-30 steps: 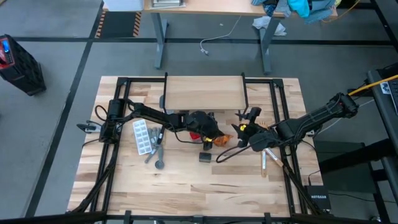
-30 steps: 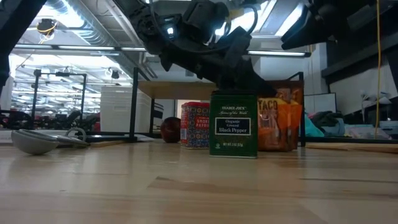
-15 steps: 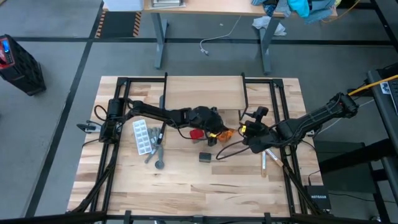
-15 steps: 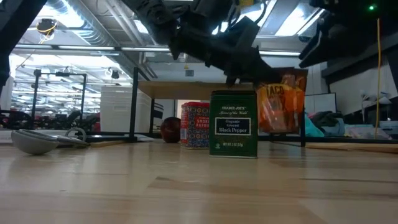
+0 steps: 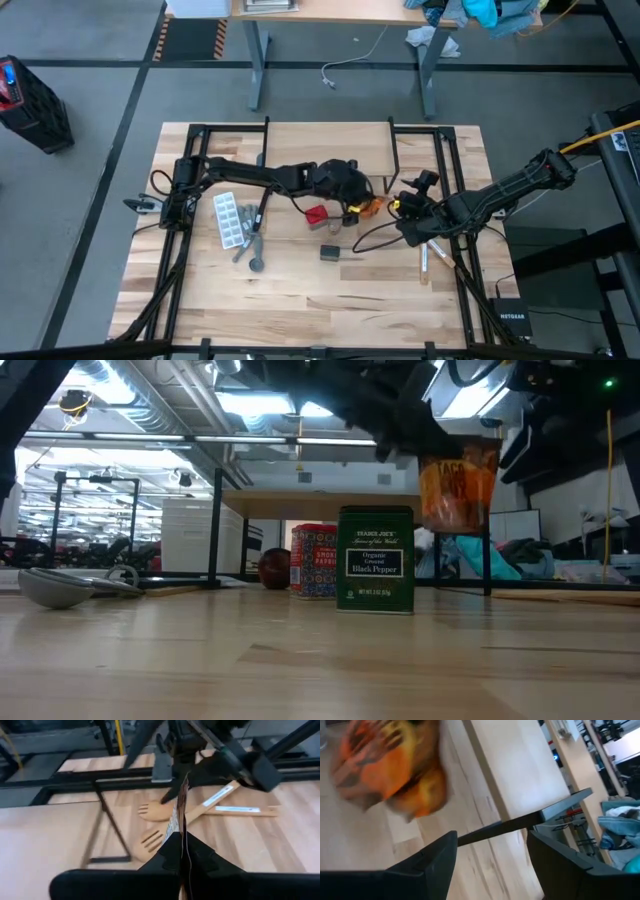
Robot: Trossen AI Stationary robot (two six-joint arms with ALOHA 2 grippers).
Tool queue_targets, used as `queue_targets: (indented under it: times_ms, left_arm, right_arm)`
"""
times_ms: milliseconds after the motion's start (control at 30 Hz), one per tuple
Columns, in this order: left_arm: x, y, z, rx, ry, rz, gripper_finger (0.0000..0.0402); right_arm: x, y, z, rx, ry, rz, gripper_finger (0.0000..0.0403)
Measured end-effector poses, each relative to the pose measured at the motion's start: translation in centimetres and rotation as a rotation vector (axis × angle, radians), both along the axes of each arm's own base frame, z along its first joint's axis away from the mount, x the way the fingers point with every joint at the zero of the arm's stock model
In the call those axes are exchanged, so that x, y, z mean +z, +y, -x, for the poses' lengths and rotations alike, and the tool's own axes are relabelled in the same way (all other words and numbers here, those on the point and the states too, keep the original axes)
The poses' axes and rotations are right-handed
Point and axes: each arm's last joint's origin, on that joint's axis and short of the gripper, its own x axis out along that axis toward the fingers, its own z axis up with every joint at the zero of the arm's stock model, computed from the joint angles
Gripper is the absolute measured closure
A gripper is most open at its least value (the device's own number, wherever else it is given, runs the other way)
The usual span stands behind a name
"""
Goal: Shelf spices
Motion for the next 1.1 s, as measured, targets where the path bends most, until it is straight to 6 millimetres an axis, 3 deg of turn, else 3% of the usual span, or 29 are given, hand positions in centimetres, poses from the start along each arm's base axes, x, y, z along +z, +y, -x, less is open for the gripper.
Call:
queue_targets:
  times_ms: [267, 633, 900, 1100]
  left_arm:
    - [4.4, 0.4, 1.6, 0.079, -0.01, -0.114, 0.0401]
    - [10.6, 1.9, 6.7, 0.287, -0.017, -0.202, 0.0401]
    - [11.5, 2.0, 9.3, 0.421, 0.101, -0.223, 0.0401]
    - [10.3, 1.7, 10.3, 0.525, 0.253, -0.261, 0.0401]
  right_arm:
    - [-0.2, 0.2, 0.0, 0.02, 0.035, -0.084, 0.0157]
    - [-0.6, 0.4, 0.1, 0.034, 0.076, -0.213, 0.0157]
    - [-1.0, 0.4, 0.2, 0.036, 0.086, -0.217, 0.0157]
    - [-1.0, 0.5, 0.2, 0.039, 0.088, -0.223, 0.0157]
